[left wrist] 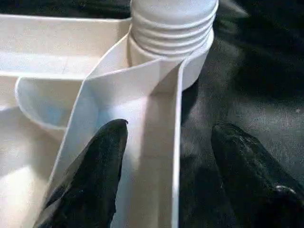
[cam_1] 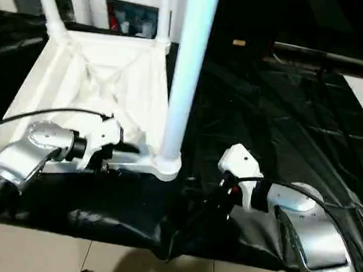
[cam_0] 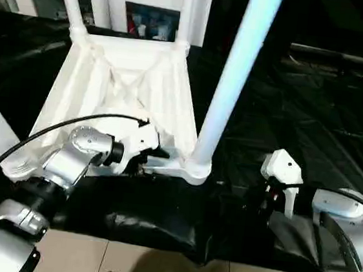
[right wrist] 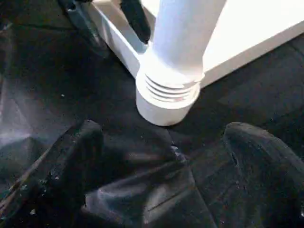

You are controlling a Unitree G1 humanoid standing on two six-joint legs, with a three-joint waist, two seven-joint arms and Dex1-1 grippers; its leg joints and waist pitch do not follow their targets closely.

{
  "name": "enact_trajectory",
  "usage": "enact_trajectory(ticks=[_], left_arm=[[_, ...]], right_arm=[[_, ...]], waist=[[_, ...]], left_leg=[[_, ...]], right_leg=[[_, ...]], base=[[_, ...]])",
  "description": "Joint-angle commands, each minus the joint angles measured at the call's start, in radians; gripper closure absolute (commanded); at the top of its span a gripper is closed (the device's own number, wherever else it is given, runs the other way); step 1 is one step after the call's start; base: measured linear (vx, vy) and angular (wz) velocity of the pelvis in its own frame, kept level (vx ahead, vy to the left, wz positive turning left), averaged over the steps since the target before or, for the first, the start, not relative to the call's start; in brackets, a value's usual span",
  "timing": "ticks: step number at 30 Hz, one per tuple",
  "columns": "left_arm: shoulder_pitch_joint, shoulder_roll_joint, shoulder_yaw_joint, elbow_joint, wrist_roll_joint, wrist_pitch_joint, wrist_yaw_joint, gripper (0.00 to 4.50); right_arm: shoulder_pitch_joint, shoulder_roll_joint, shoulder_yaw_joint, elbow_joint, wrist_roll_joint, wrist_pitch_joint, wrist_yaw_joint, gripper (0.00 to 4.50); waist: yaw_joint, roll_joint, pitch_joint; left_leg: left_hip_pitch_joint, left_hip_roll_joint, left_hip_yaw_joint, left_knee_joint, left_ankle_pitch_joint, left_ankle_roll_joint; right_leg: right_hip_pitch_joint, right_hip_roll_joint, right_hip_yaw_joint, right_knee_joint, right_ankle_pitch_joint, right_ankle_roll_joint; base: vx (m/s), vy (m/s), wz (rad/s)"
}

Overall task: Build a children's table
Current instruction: Rotate leg to tighten

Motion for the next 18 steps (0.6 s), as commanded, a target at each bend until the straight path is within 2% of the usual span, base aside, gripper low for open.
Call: enact_trajectory(ticks=[1,5,6,8,11,14,15,18], left_arm=[[-0.023,0.001,-0.005,0.019,0.012,-0.013,-0.014,1.64],[-0.043,-0.006,0.007,0.063,0.007,-0.035,-0.023,1.85],[-0.046,-0.011,0.015,0.07,-0.004,-0.033,-0.035,2.07],[-0.05,-0.013,0.016,0.078,-0.005,-0.04,-0.044,2.11],[-0.059,-0.011,0.011,0.1,0.002,-0.052,-0.057,2.45],[-0.07,-0.009,0.007,0.125,0.007,-0.062,-0.08,2.55],[-0.075,-0.01,0.008,0.138,0.009,-0.067,-0.088,2.79],[-0.084,-0.011,0.008,0.161,0.02,-0.076,-0.1,2.95]], right_arm=[[0.006,-0.026,0.003,-0.024,0.007,0.002,0.009,0.0],[0.011,-0.033,0.006,-0.026,0.007,0.001,0.011,0.0],[0.011,-0.034,0.007,-0.025,0.007,0.0,0.012,0.0],[0.012,-0.036,0.01,-0.025,0.006,-0.002,0.015,0.0],[0.012,-0.035,0.012,-0.023,0.004,-0.002,0.019,0.0],[0.012,-0.036,0.014,-0.021,0.003,-0.004,0.023,0.0],[0.012,-0.038,0.016,-0.021,0.006,-0.005,0.023,0.0],[0.011,-0.04,0.017,-0.018,0.005,-0.007,0.023,0.0]], waist=[[0.007,0.008,-0.07],[0.013,0.008,-0.07],[0.015,0.007,-0.072],[0.018,0.007,-0.073],[0.019,0.006,-0.075],[0.019,0.007,-0.077],[0.02,0.008,-0.077],[0.02,0.007,-0.077]], left_leg=[[0.019,0.045,-0.005,-0.083,-0.166,0.056],[0.02,0.047,-0.002,-0.084,-0.187,0.042],[0.021,0.047,-0.002,-0.085,-0.189,0.038],[0.021,0.049,-0.002,-0.085,-0.185,0.034],[0.019,0.047,-0.002,-0.085,-0.18,0.033],[0.02,0.048,-0.002,-0.085,-0.176,0.034],[0.02,0.048,-0.002,-0.084,-0.174,0.034],[0.019,0.048,-0.002,-0.084,-0.171,0.035]], right_leg=[[0.048,-0.055,0.029,-0.064,-0.083,-0.297],[0.047,-0.056,0.03,-0.067,-0.116,-0.289],[0.048,-0.057,0.03,-0.066,-0.12,-0.286],[0.048,-0.058,0.03,-0.066,-0.119,-0.286],[0.049,-0.059,0.03,-0.065,-0.112,-0.283],[0.049,-0.059,0.03,-0.065,-0.105,-0.284],[0.048,-0.059,0.031,-0.064,-0.102,-0.286],[0.05,-0.059,0.03,-0.063,-0.093,-0.289]], base=[[0.0,0.0,0.0],[0.0,0.0,0.0],[0.0,0.0,0.0],[0.0,0.0,0.0],[0.0,0.0,0.0],[0.0,0.0,0.0],[0.0,0.0,0.0],[0.0,0.0,0.0]])
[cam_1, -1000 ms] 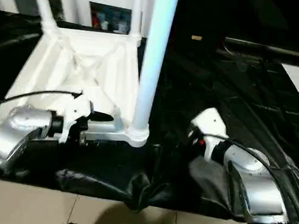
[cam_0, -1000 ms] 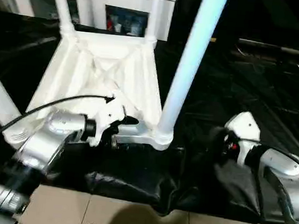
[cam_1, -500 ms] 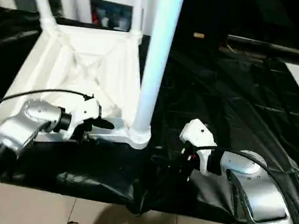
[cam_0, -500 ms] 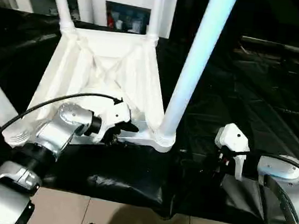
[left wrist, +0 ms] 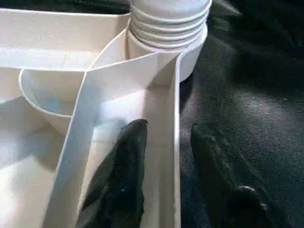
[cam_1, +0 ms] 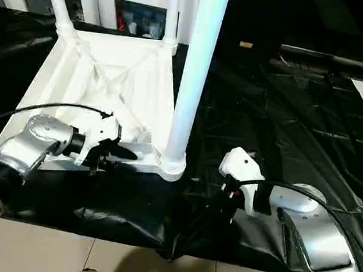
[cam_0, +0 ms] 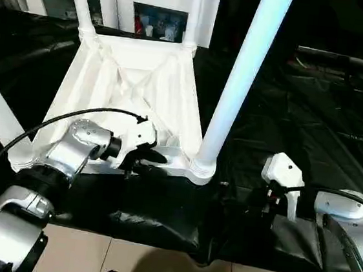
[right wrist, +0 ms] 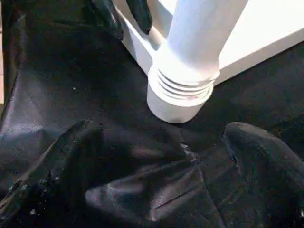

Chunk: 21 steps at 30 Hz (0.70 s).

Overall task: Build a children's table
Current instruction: Rotate leg to tighten

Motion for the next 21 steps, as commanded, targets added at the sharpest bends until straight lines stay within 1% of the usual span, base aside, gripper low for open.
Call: enact_trajectory(ticks=[1,2,5,8,9,12,15,18,20,21], left_arm=[[-0.015,0.001,-0.003,0.021,0.013,-0.01,-0.012,2.95],[-0.018,0.0,0.0,0.028,0.015,-0.013,-0.012,2.99],[-0.023,-0.002,0.004,0.04,0.016,-0.018,-0.015,3.35],[-0.024,-0.002,0.001,0.05,0.019,-0.02,-0.027,3.44],[-0.022,-0.002,0.0,0.05,0.019,-0.018,-0.03,3.71],[-0.022,-0.002,-0.001,0.054,0.022,-0.019,-0.036,3.81],[-0.019,0.002,-0.01,0.058,0.029,-0.02,-0.05,4.17],[-0.017,0.004,-0.012,0.06,0.032,-0.021,-0.055,4.26],[-0.015,0.005,-0.013,0.058,0.033,-0.019,-0.062,4.45],[-0.011,0.009,-0.019,0.056,0.039,-0.022,-0.068,4.45]], right_arm=[[0.005,-0.015,0.004,-0.016,0.003,-0.007,0.012,0.0],[0.004,-0.015,0.004,-0.015,0.003,-0.007,0.012,0.0],[0.001,-0.015,0.007,-0.01,0.0,-0.008,0.012,0.0],[0.0,-0.015,0.012,-0.006,-0.002,-0.01,0.011,0.0],[0.0,-0.015,0.011,-0.007,-0.001,-0.009,0.011,0.0],[-0.002,-0.015,0.012,-0.006,-0.001,-0.009,0.011,0.0],[-0.005,-0.015,0.011,-0.001,-0.001,-0.011,0.01,0.0],[-0.006,-0.013,0.01,0.003,-0.002,-0.013,0.006,0.0],[-0.01,-0.005,0.007,0.008,0.0,-0.014,-0.002,0.0],[-0.014,0.007,0.003,0.015,0.006,-0.012,-0.01,0.0]], waist=[[0.004,0.006,-0.077],[0.004,0.006,-0.077],[0.004,0.006,-0.076],[0.004,0.006,-0.074],[0.004,0.006,-0.074],[0.004,0.006,-0.073],[0.004,0.006,-0.074],[0.003,0.006,-0.073],[0.003,0.006,-0.074],[0.002,0.005,-0.072]], left_leg=[[0.018,0.045,-0.008,-0.084,-0.171,0.035],[0.018,0.045,-0.008,-0.084,-0.172,0.035],[0.018,0.046,-0.008,-0.084,-0.171,0.036],[0.019,0.046,-0.008,-0.086,-0.183,0.033],[0.018,0.046,-0.009,-0.086,-0.187,0.031],[0.019,0.047,-0.009,-0.087,-0.191,0.028],[0.018,0.046,-0.009,-0.087,-0.186,0.029],[0.018,0.047,-0.009,-0.087,-0.184,0.03],[0.018,0.047,-0.008,-0.086,-0.18,0.032],[0.018,0.046,-0.008,-0.087,-0.181,0.033]], right_leg=[[0.05,-0.058,0.03,-0.064,-0.094,-0.287],[0.05,-0.059,0.03,-0.064,-0.099,-0.287],[0.05,-0.059,0.03,-0.065,-0.099,-0.287],[0.048,-0.059,0.031,-0.067,-0.116,-0.286],[0.049,-0.059,0.031,-0.066,-0.122,-0.284],[0.048,-0.06,0.031,-0.067,-0.126,-0.283],[0.049,-0.06,0.031,-0.067,-0.12,-0.283],[0.049,-0.06,0.031,-0.066,-0.113,-0.285],[0.048,-0.06,0.031,-0.065,-0.105,-0.287],[0.048,-0.059,0.031,-0.066,-0.107,-0.288]], base=[[0.0,0.0,0.0],[0.0,0.0,0.0],[0.0,0.0,0.0],[0.0,0.0,0.0],[0.0,0.0,0.0],[0.0,0.0,0.0],[0.0,0.0,0.0],[0.0,0.0,0.0],[0.0,0.0,0.0],[0.0,0.0,0.0]])
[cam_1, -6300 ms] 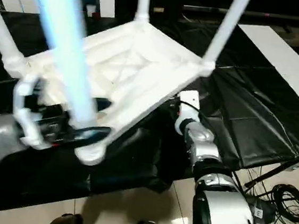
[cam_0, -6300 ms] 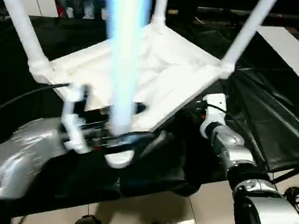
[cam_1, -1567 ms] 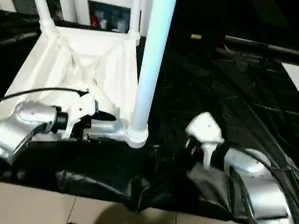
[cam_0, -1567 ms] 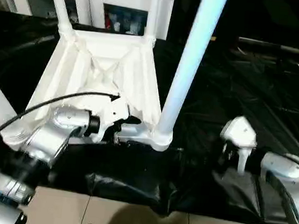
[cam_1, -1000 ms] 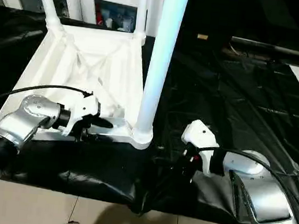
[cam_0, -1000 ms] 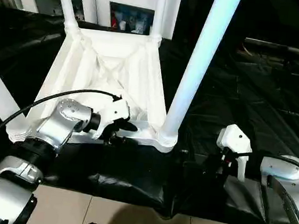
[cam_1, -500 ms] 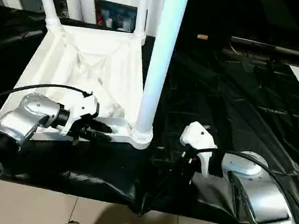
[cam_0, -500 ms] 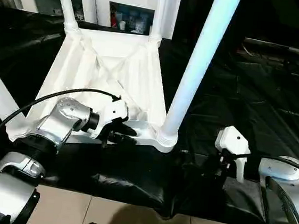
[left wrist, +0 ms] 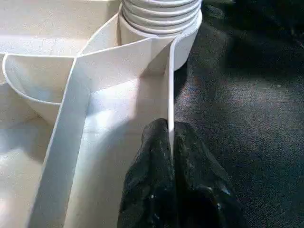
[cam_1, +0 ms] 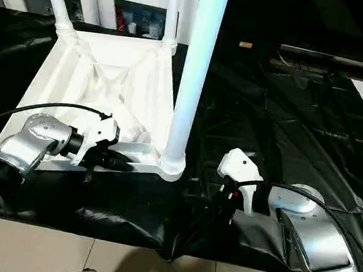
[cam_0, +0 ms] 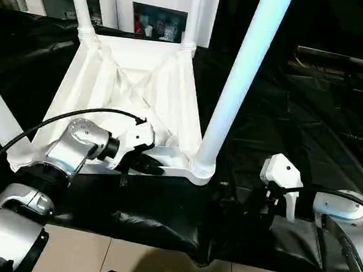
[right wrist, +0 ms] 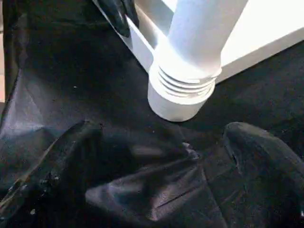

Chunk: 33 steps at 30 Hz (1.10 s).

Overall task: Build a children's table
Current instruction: Rotate leg to tighten

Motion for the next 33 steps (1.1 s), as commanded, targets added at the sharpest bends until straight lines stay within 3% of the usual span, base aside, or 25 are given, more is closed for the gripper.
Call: enact_trajectory(ticks=[1,5,8,13,15,17,19,23,26,30,31,33], left_arm=[[0.003,0.008,-0.022,0.006,0.021,0.002,-0.026,4.45],[0.02,0.009,-0.024,-0.013,0.02,0.008,-0.031,4.45],[0.078,-0.002,-0.023,-0.101,0.005,0.043,-0.02,4.45],[0.143,-0.038,-0.012,-0.227,-0.025,0.113,0.033,4.45],[0.164,-0.051,-0.012,-0.269,-0.029,0.124,0.057,4.45],[0.166,-0.052,-0.013,-0.273,-0.028,0.121,0.06,4.45],[0.165,-0.055,-0.002,-0.273,-0.017,0.119,0.083,4.21],[0.164,-0.043,0.009,-0.279,0.005,0.112,0.103,3.84],[0.163,-0.038,0.01,-0.277,0.009,0.114,0.104,3.84],[0.161,-0.027,0.007,-0.278,0.009,0.122,0.089,3.84],[0.156,-0.025,0.007,-0.271,0.009,0.122,0.085,4.1],[0.148,-0.025,0.009,-0.26,0.005,0.13,0.076,4.1]], right_arm=[[-0.013,0.01,-0.006,0.009,0.009,-0.009,-0.01,0.0],[-0.022,0.044,-0.009,0.027,0.015,-0.017,-0.032,0.0],[-0.043,0.099,0.008,0.061,0.006,-0.05,-0.062,0.0],[-0.07,0.127,0.02,0.079,0.002,-0.063,-0.074,0.0],[-0.078,0.13,0.021,0.087,-0.001,-0.067,-0.069,0.0],[-0.079,0.13,0.021,0.088,-0.002,-0.068,-0.068,0.0],[-0.083,0.131,0.022,0.096,-0.006,-0.076,-0.06,0.0],[-0.09,0.132,0.027,0.112,-0.009,-0.089,-0.058,0.0],[-0.091,0.133,0.028,0.114,-0.01,-0.09,-0.06,0.0],[-0.093,0.136,0.029,0.118,-0.012,-0.095,-0.063,0.0],[-0.093,0.136,0.029,0.117,-0.013,-0.096,-0.063,0.0],[-0.093,0.137,0.029,0.12,-0.015,-0.099,-0.063,0.0]], waist=[[0.003,0.006,-0.072],[0.001,0.008,-0.069],[-0.005,0.007,-0.065],[-0.001,0.005,-0.063],[-0.002,-0.004,-0.06],[0.001,0.001,-0.059],[0.001,-0.001,-0.057],[-0.001,0.002,-0.051],[-0.004,0.003,-0.051],[-0.005,0.005,-0.052],[-0.006,0.006,-0.053],[-0.007,0.005,-0.052]], left_leg=[[0.018,0.047,-0.009,-0.087,-0.184,0.032],[0.019,0.046,-0.009,-0.09,-0.2,0.025],[0.017,0.048,-0.009,-0.093,-0.201,0.02],[0.019,0.048,-0.003,-0.091,-0.127,0.06],[0.018,0.047,-0.001,-0.091,-0.114,0.071],[0.02,0.046,0.001,-0.091,-0.115,0.078],[0.019,0.046,0.001,-0.093,-0.131,0.077],[0.021,0.048,-0.002,-0.101,-0.198,0.045],[0.018,0.046,-0.004,-0.103,-0.205,0.036],[0.016,0.045,-0.004,-0.103,-0.183,0.04],[0.016,0.046,-0.004,-0.103,-0.18,0.041],[0.018,0.046,-0.003,-0.103,-0.185,0.042]], right_leg=[[0.047,-0.06,0.031,-0.066,-0.11,-0.288],[0.045,-0.059,0.031,-0.068,-0.125,-0.286],[0.044,-0.06,0.03,-0.067,-0.124,-0.288],[0.045,-0.056,0.03,-0.062,-0.048,-0.294],[0.044,-0.055,0.03,-0.063,-0.04,-0.291],[0.041,-0.055,0.03,-0.066,-0.054,-0.287],[0.042,-0.055,0.031,-0.07,-0.082,-0.278],[0.036,-0.058,0.031,-0.082,-0.189,-0.255],[0.038,-0.056,0.032,-0.082,-0.186,-0.24],[0.038,-0.056,0.031,-0.08,-0.153,-0.246],[0.039,-0.055,0.031,-0.079,-0.145,-0.248],[0.038,-0.055,0.032,-0.079,-0.147,-0.251]], base=[[0.0,0.0,0.0],[0.0,0.0,0.0],[0.0,0.0,0.0],[0.0,0.0,0.0],[0.0,0.0,0.0],[0.0,0.0,0.0],[0.0,0.0,0.0],[0.0,0.0,0.0],[0.0,0.0,0.0],[0.0,0.0,0.0],[0.0,0.0,0.0],[0.0,0.0,0.0]])
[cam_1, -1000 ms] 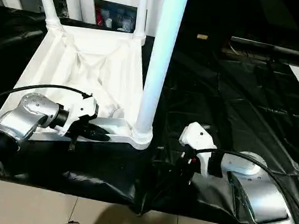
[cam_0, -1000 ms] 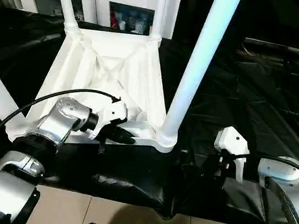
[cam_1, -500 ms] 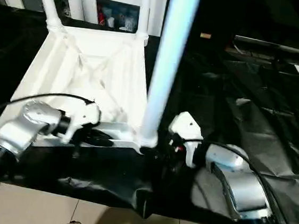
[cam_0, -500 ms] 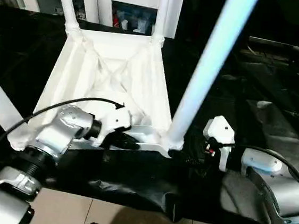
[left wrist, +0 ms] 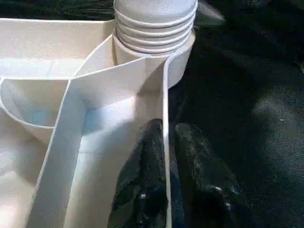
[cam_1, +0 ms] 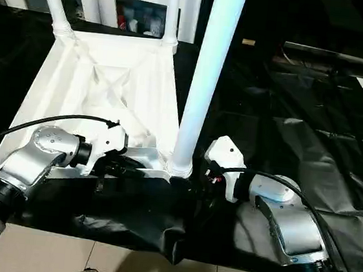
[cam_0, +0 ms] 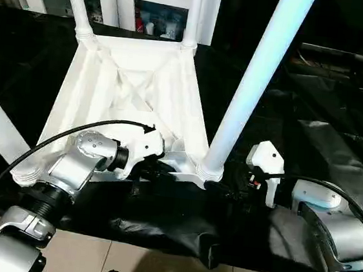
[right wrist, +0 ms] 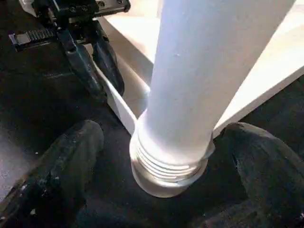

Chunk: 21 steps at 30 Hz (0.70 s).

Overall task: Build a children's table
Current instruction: Rotate leg to tighten

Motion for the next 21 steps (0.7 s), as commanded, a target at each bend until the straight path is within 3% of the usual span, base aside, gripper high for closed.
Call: enact_trajectory(ticks=[1,3,13,19,21], left_arm=[[0.001,0.007,-0.017,0.026,0.006,0.025,-0.017,4.18],[0.001,0.017,-0.025,0.022,0.009,0.044,-0.033,4.42],[0.013,0.03,-0.03,-0.012,0.014,0.068,-0.036,4.42],[0.014,0.017,-0.021,-0.022,0.008,0.069,-0.019,4.42],[0.015,0.015,-0.018,-0.027,0.007,0.07,-0.014,4.5]], right_arm=[[-0.013,-0.004,0.007,0.01,-0.013,-0.017,0.0,0.0],[-0.018,-0.005,0.009,0.021,-0.017,-0.024,0.0,0.0],[-0.065,0.025,0.035,0.09,-0.051,-0.048,-0.022,0.0],[-0.087,0.057,0.047,0.139,-0.051,-0.068,-0.025,0.0],[-0.094,0.066,0.051,0.155,-0.052,-0.078,-0.024,0.37]], waist=[[-0.002,0.003,-0.054],[-0.003,0.002,-0.053],[-0.016,-0.002,-0.054],[-0.013,0.001,-0.05],[-0.014,0.001,-0.049]], left_leg=[[0.017,0.046,-0.01,-0.087,-0.192,0.039],[0.016,0.047,-0.009,-0.088,-0.203,0.033],[0.012,0.045,-0.008,-0.085,-0.166,0.046],[0.014,0.048,-0.007,-0.088,-0.176,0.049],[0.014,0.048,-0.007,-0.089,-0.19,0.043]], right_leg=[[0.039,-0.054,0.031,-0.067,-0.152,-0.251],[0.039,-0.055,0.032,-0.069,-0.173,-0.25],[0.039,-0.053,0.031,-0.065,-0.117,-0.266],[0.035,-0.054,0.032,-0.066,-0.134,-0.268],[0.034,-0.054,0.032,-0.067,-0.142,-0.265]], base=[[0.0,0.0,0.0],[0.0,0.0,0.0],[0.0,0.0,0.0],[0.0,0.0,0.0],[0.0,0.0,0.0]])
